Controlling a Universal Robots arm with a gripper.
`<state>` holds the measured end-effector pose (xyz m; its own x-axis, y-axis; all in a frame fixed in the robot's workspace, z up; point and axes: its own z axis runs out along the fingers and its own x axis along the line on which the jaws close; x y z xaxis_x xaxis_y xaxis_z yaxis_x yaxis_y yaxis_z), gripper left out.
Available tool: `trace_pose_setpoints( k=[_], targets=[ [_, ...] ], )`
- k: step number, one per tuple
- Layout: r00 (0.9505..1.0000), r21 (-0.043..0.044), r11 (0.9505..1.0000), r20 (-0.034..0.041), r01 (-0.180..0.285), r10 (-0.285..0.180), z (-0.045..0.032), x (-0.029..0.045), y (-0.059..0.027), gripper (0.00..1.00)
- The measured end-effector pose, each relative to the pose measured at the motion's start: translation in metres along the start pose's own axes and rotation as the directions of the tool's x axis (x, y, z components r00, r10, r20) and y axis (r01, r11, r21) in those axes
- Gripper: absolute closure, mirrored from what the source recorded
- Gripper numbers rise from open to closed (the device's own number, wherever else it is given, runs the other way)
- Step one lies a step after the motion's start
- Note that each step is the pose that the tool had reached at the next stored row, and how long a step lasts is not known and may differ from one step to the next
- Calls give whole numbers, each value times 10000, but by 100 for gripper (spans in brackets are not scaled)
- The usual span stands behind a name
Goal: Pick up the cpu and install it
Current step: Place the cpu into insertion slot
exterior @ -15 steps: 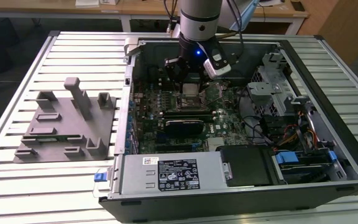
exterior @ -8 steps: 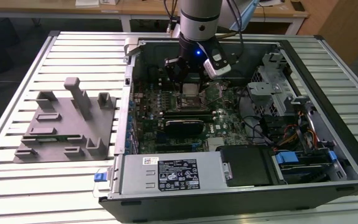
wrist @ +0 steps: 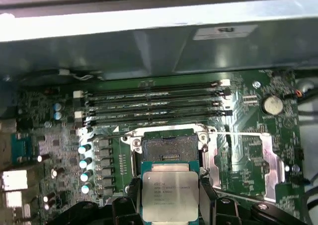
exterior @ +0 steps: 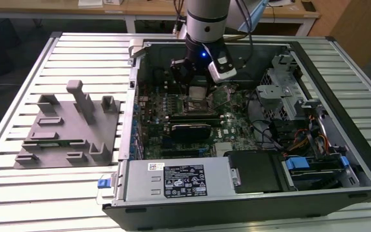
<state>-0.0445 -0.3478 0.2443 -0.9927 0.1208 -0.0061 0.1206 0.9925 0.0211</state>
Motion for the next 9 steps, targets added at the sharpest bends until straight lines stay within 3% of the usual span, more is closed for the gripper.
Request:
trace_pose_setpoints(
  k=[4,9],
  targets=[
    [9973,3,9973,16,-733,733,1,0,0,46],
    [9866,7,9866,35,-1632,1632,1,0,0,46]
  ],
)
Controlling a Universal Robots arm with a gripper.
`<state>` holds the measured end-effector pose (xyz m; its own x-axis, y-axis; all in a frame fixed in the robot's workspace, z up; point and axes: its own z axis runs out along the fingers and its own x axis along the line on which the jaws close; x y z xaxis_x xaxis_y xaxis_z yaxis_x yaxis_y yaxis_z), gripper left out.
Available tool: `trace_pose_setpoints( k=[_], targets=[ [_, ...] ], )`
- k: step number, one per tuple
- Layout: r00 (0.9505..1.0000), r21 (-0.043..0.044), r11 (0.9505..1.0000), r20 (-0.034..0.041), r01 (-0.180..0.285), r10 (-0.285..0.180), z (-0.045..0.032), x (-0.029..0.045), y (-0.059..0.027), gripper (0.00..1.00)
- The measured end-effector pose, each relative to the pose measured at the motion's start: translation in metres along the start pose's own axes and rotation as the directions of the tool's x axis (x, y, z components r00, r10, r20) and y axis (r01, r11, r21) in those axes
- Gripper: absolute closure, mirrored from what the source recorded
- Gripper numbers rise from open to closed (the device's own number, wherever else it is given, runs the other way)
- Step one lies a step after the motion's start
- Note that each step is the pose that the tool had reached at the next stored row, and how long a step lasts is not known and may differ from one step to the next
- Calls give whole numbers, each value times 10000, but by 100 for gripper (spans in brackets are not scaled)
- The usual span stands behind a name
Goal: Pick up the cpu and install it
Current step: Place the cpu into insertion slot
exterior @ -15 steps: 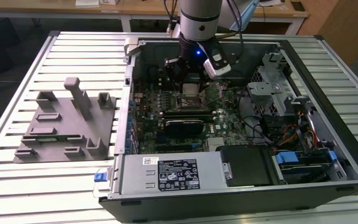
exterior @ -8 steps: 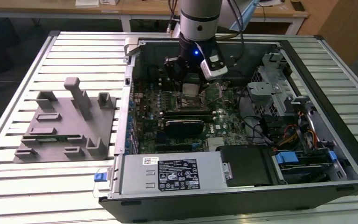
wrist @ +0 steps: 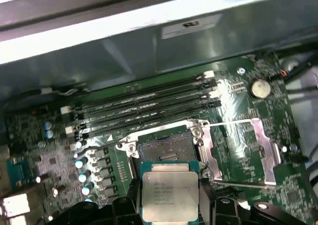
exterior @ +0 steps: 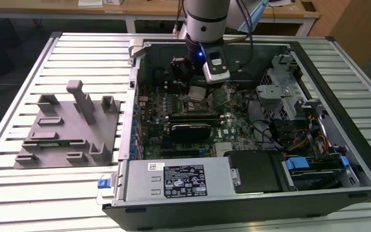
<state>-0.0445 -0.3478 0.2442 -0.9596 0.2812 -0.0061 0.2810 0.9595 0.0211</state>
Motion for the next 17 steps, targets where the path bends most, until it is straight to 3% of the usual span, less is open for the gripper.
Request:
trace_pose_setpoints(
  k=[4,9,13,17],
  targets=[
    [9973,3,9973,16,-734,734,1,0,0,46],
    [9867,7,9867,35,-1626,1626,2,0,0,46],
    [9720,9,9720,51,-2348,2348,3,0,0,46],
    [9526,9,9526,67,-3041,3041,6,0,0,46]
  ],
)
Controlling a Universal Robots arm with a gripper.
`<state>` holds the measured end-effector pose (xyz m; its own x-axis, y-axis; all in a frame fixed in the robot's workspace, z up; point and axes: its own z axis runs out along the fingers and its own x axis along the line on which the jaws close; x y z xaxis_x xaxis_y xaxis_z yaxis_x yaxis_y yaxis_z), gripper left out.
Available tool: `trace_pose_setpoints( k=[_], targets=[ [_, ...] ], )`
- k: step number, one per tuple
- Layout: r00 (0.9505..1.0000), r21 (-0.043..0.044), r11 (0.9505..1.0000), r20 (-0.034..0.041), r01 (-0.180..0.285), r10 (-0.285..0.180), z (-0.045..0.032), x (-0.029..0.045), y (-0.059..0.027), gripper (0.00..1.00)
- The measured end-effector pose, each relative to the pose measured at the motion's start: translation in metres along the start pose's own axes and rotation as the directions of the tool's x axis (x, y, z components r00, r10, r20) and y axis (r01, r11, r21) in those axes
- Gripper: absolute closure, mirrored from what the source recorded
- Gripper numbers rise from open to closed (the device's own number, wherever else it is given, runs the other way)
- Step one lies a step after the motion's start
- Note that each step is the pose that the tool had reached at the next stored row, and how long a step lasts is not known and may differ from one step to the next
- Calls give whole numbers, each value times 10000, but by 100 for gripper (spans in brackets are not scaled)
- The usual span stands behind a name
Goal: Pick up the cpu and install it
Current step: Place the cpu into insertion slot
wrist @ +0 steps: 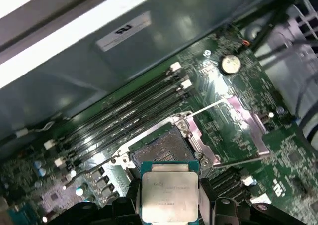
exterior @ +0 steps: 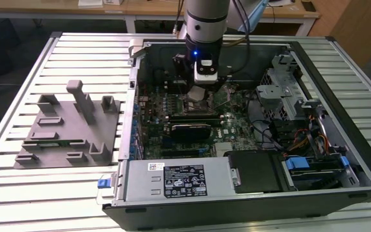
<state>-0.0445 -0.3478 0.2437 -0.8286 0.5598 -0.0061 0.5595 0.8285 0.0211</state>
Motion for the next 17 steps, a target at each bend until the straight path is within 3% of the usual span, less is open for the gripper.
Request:
trace_pose_setpoints(
  k=[4,9,13,17],
  targets=[
    [9973,4,9973,16,-734,734,3,0,0,46],
    [9867,7,9867,35,-1627,1627,7,0,0,46],
    [9721,8,9721,51,-2347,2347,11,0,0,46],
    [9523,9,9523,67,-3051,3051,15,0,0,46]
  ],
)
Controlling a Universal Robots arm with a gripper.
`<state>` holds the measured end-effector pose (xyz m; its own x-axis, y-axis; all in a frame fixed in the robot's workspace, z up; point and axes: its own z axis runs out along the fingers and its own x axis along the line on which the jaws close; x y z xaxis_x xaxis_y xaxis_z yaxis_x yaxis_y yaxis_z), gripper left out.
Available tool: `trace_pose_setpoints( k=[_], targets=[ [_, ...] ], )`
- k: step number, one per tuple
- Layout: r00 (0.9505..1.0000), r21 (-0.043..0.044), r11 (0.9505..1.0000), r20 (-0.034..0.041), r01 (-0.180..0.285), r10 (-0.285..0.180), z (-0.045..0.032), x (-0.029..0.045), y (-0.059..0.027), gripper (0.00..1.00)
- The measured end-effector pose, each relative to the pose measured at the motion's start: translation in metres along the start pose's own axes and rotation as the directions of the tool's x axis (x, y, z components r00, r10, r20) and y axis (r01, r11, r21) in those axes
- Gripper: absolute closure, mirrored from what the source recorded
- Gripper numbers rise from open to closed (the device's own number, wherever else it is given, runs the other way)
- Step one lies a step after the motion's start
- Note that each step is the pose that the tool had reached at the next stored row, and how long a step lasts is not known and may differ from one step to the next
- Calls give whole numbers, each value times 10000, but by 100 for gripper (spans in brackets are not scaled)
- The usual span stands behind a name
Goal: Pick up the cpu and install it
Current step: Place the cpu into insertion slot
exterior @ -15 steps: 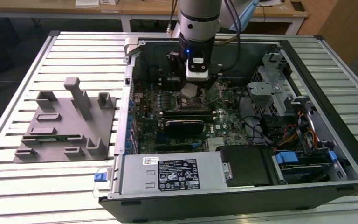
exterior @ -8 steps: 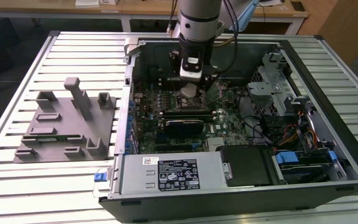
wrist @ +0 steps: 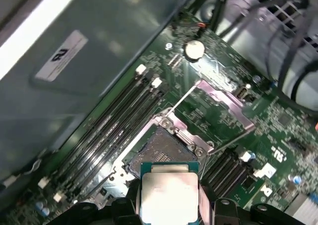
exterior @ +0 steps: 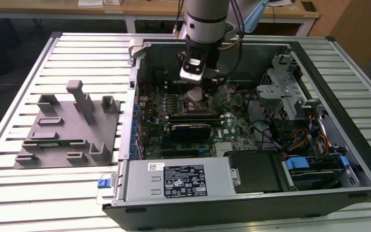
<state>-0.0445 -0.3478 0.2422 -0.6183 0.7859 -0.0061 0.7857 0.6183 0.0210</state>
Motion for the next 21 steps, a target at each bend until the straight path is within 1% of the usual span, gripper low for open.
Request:
trace_pose_setpoints(
  k=[3,5,8,10,13,15,18,21],
  targets=[
    [9986,3,9986,11,-538,538,3,0,0,46],
    [9959,5,9959,19,-903,903,5,0,0,46],
    [9895,6,9895,31,-1448,1448,10,0,0,46],
    [9836,7,9836,39,-1803,1803,12,0,0,46],
    [9724,8,9724,51,-2332,2331,17,0,0,46],
    [9630,9,9630,59,-2695,2695,20,0,0,46],
    [9472,9,9472,72,-3205,3205,24,0,0,46],
    [9283,9,9284,85,-3717,3717,29,0,-1,46]
  ],
)
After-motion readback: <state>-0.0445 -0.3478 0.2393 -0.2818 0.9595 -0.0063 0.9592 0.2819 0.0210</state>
